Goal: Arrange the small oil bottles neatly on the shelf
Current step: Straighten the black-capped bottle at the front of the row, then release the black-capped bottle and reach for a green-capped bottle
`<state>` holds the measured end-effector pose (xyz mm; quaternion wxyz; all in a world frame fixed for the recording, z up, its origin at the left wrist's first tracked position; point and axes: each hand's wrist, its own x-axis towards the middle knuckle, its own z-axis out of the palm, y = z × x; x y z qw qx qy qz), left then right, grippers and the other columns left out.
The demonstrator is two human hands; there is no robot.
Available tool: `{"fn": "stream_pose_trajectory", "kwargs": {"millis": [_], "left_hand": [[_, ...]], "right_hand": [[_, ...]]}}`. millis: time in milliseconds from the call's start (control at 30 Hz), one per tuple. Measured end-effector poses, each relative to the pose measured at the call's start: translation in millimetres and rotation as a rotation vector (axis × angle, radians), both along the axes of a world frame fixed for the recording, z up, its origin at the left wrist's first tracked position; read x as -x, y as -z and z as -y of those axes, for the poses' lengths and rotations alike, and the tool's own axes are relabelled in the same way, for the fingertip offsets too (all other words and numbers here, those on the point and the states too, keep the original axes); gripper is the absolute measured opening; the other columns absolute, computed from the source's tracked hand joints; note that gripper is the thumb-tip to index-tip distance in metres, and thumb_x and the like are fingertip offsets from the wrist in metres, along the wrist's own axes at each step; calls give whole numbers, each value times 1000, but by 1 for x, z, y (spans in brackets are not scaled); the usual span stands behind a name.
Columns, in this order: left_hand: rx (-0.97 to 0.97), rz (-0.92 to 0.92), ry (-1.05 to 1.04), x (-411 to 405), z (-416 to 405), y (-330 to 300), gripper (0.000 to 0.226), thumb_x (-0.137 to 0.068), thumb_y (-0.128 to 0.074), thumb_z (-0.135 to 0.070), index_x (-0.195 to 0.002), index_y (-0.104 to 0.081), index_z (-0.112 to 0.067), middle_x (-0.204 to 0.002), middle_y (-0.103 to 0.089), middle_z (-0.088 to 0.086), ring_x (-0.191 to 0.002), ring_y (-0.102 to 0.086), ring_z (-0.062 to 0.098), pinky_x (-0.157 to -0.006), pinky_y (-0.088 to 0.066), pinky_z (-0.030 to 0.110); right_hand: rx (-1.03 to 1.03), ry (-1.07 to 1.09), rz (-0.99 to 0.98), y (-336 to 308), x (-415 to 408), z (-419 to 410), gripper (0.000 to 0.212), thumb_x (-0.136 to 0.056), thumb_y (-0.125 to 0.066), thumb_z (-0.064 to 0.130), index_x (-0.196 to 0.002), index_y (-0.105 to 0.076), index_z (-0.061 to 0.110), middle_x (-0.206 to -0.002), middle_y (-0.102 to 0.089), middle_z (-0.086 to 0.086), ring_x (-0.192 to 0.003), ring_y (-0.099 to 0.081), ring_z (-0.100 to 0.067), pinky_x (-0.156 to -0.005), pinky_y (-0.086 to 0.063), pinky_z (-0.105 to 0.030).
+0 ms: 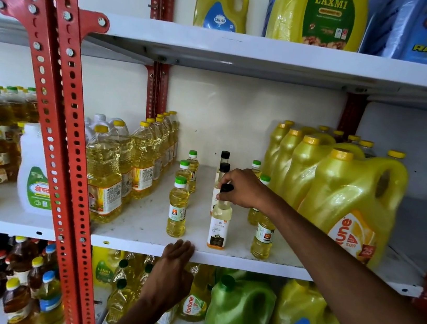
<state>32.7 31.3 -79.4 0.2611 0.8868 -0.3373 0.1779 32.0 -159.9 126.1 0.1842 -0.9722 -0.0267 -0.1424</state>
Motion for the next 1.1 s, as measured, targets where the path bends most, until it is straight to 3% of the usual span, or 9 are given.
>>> {"fn": "stream_pose_trajectory", "kwargs": {"millis": [167,600,733,833,933,1000,1100], "left_hand": [[-6,-12,2,0,0,0,59,-80,-55,-19,-136,-45,-7,-144,-48,14,-138,-36,28,-114,-32,43],[-12,-6,4,0,1,0,59,-81,-54,-20,-137,-44,-7,-145,-47,14,-138,-35,27,-115,-25,36],[-28,22,39,-4,-5,5,60,-83,-49,-28,-139,-42,-8,-145,-46,12,-140,-29,21,-116,-15,35],[-14,73,35,-9,-16,7,60,-82,-60,-26,-138,-44,-10,-144,-48,10,-138,-30,17,-117,-14,29],[10,90,-62,-15,-35,3,68,-81,-67,-33,-141,-39,-13,-147,-39,5,-139,-31,26,-116,-22,40],[-20,96,-152,-23,-52,0,70,-82,-57,-41,-142,-36,-12,-147,-31,3,-140,-26,28,-115,-22,46],[-87,53,-248,-37,-78,2,70,-80,-52,-39,-142,-37,-10,-149,-37,13,-140,-30,33,-116,-21,49]], "right_hand": [[3,-8,-12,-3,5,-3,33,-74,-80,22,-103,-72,8,-98,-74,-12,-56,-50,-2,-50,-35,-9],[12,-15,-25,-3,9,-4,35,-74,-79,23,-105,-71,10,-105,-73,-11,-60,-54,-6,-63,-45,-21],[20,-5,-42,-3,7,-4,38,-75,-78,24,-110,-69,11,-109,-72,-13,-72,-56,-13,-71,-45,-23],[39,6,-61,-2,4,-4,44,-74,-78,29,-114,-67,13,-113,-70,-14,-85,-61,-18,-74,-44,-24],[109,37,-48,0,2,-7,58,-74,-75,43,-122,-59,15,-120,-64,-15,-109,-59,-28,-81,-47,-30],[187,47,54,0,0,-15,63,-77,-69,48,-129,-53,16,-126,-58,-14,-117,-52,-32,-91,-47,-37],[210,-46,164,-1,-10,-38,54,-85,-62,37,-134,-49,19,-134,-53,-10,-125,-44,-32,-103,-43,-42]]}}
